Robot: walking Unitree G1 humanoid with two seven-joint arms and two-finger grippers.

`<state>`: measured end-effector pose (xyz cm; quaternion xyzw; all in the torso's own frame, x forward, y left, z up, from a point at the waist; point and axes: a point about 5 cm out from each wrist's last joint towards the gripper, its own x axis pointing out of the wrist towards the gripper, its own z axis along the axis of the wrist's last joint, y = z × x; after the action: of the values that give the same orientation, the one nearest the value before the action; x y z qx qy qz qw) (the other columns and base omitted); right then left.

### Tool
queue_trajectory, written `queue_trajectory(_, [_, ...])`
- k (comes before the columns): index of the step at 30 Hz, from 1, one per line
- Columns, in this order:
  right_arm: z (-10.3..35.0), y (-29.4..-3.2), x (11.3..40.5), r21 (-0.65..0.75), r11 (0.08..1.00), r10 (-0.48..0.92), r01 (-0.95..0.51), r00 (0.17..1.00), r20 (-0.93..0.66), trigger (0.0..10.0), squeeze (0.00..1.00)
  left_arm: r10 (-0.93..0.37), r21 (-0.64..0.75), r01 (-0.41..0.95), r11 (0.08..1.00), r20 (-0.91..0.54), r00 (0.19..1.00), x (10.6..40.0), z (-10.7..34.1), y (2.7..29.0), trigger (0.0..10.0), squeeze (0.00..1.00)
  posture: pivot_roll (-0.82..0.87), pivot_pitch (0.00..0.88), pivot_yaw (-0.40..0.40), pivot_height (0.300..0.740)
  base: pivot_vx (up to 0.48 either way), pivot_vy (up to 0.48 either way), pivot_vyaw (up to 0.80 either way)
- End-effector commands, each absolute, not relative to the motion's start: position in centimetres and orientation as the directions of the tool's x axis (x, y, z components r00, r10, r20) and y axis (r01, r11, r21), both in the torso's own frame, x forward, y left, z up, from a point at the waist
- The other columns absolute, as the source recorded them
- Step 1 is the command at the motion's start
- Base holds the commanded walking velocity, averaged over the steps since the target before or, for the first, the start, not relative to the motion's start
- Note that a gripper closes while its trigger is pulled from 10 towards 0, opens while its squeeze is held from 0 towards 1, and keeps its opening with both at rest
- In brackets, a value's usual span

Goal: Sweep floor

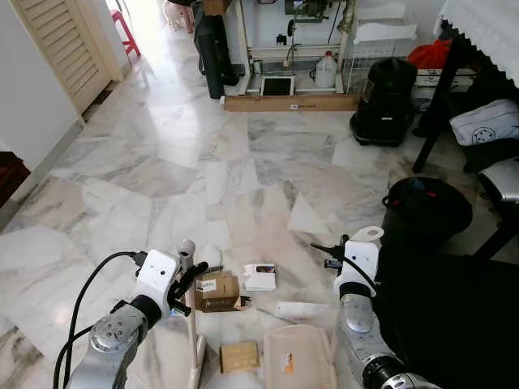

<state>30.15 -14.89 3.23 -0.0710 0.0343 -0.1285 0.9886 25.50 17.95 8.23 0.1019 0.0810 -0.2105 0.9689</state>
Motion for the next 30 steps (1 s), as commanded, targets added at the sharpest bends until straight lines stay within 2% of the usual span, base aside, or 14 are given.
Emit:
queue_trajectory(1, [3.5, -14.5, 30.2, -0.155, 0.959, -0.245, 0.238, 0.969, -0.025, 10.0, 0.00, -0.396, 0.188, 0.429, 0.884, -0.188, 0.899, 25.5, 9.0, 18.1, 10.0, 0.00, 0.22, 0.071, 0.108, 0.740, 0.000, 0.000, 0.00])
queue_trajectory(10, [2.8, -14.0, 29.6, -0.174, 0.961, -0.228, 0.215, 0.972, -0.054, 10.0, 0.00, -0.396, 0.181, 0.430, 0.884, -0.196, 0.897, 25.7, 8.9, 18.3, 10.0, 0.00, 0.22, 0.072, 0.109, 0.740, 0.000, 0.000, 0.00])
queue_trajectory(21, [1.3, -13.3, 28.7, -0.183, 0.969, -0.192, 0.165, 0.971, -0.140, 10.0, 0.00, -0.403, 0.050, 0.420, 0.906, -0.200, 0.893, 26.4, 8.7, 18.0, 10.0, 0.00, 0.21, 0.073, 0.109, 0.740, 0.000, 0.000, 0.00])
queue_trajectory(26, [1.0, -13.1, 28.5, -0.187, 0.969, -0.194, 0.165, 0.969, -0.154, 10.0, 0.00, -0.420, 0.037, 0.437, 0.899, -0.215, 0.882, 26.4, 8.5, 17.9, 10.0, 0.00, 0.20, 0.074, 0.108, 0.740, 0.000, 0.000, 0.00])
queue_trajectory(30, [0.9, -13.2, 28.4, -0.188, 0.967, -0.205, 0.174, 0.966, -0.159, 10.0, 0.00, -0.443, -0.035, 0.447, 0.894, -0.217, 0.870, 26.5, 8.4, 17.5, 10.0, 0.00, 0.19, 0.074, 0.106, 0.740, 0.000, 0.000, 0.00])
